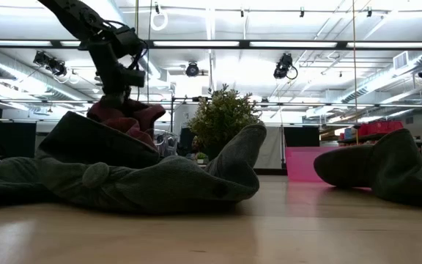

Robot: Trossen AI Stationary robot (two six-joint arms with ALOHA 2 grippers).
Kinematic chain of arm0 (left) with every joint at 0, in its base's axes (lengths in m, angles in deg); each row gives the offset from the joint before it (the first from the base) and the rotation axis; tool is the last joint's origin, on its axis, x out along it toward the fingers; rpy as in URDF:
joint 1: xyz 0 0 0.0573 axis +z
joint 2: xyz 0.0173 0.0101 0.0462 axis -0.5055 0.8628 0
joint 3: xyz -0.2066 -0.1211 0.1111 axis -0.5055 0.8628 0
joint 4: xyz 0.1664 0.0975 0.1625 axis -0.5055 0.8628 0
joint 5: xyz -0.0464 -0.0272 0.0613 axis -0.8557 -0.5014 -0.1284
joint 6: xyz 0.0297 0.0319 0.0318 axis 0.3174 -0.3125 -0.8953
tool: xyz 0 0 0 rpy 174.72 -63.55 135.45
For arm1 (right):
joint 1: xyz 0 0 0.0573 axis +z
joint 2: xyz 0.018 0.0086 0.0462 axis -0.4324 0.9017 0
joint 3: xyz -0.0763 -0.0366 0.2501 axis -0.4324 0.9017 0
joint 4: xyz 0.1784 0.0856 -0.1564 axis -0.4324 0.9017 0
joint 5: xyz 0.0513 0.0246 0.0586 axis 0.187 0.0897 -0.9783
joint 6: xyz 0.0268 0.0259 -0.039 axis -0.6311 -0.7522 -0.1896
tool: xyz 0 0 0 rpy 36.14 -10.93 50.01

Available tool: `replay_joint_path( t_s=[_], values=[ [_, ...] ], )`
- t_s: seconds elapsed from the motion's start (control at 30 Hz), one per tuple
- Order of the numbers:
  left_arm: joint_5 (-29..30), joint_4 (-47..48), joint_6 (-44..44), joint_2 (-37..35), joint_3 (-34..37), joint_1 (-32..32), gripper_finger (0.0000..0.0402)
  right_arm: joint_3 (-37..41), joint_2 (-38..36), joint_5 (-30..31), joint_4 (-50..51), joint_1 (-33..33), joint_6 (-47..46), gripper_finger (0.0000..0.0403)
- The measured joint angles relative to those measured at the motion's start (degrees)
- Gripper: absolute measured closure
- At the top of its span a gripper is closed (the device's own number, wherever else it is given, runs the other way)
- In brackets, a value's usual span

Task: Pick & Place hat
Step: Put the red cap into the transparent bin

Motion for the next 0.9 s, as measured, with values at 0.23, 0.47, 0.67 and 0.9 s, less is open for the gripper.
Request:
replay_joint_path(
  t_s=[0.23, 0.47, 0.67, 0.9],
  values=[
    [-2.5, -0.2, -4.3, 0.0, 7.6, -2.4, 0.04, 0.0, 0.0, -0.9, 0.0, 0.0, 0.0, 0.015],
    [-11.1, 0.4, -1.8, -0.4, 8.5, -2.4, 0.0399, 0.0, 0.0, -1.4, 0.0, -0.9, 0.1, 0.0149],
    [-23.9, 3.9, -0.2, -0.6, 6.4, -1.6, 0.0399, 0.0, 0.0, -1.5, 0.0, -0.9, 0.0, 0.015],
    [-19.9, 7.4, 0.9, -0.6, 6.4, 1.0, 0.0399, 0.0, 0.0, -2.1, 0.0, -0.9, 0.0, 0.015]
  ],
)
